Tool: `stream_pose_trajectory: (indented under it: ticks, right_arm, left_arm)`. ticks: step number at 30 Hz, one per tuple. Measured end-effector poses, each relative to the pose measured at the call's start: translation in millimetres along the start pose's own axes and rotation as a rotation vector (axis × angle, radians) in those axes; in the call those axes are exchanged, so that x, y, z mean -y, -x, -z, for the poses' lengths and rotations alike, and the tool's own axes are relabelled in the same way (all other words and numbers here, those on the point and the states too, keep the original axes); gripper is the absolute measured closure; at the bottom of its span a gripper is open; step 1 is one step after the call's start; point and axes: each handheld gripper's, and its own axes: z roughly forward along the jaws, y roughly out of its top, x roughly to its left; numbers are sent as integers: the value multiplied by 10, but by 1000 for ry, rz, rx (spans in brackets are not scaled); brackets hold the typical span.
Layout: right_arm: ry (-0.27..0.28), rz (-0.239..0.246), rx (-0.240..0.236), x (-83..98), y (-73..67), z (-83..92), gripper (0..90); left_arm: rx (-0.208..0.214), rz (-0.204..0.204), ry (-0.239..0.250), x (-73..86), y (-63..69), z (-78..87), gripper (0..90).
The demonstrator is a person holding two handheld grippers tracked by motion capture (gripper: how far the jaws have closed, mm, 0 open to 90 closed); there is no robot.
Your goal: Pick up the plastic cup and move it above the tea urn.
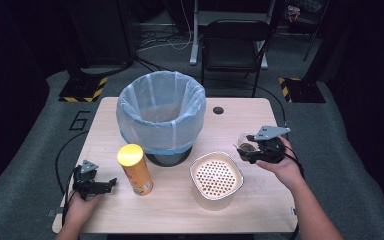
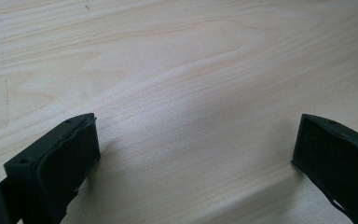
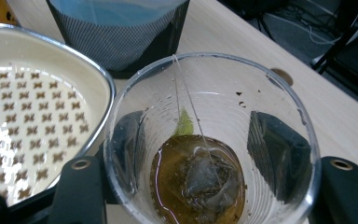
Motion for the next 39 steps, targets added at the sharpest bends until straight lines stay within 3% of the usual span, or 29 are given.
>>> stream_pose_trajectory:
  ticks: [8, 15, 24, 39]
  right_arm:
    - [27, 31, -19, -182, -10, -114, 367]
    - [53, 98, -13, -308, -45, -77, 368]
    - [94, 244, 19, -411, -147, 14, 371]
    - [106, 390, 69, -474, -319, 78, 371]
  left_arm:
    - [0, 0, 0, 0, 0, 0, 2]
    - [0, 0, 0, 0, 0, 0, 2]
    - [0, 0, 0, 0, 0, 0, 2]
    - [0, -1, 0, 0, 0, 0, 2]
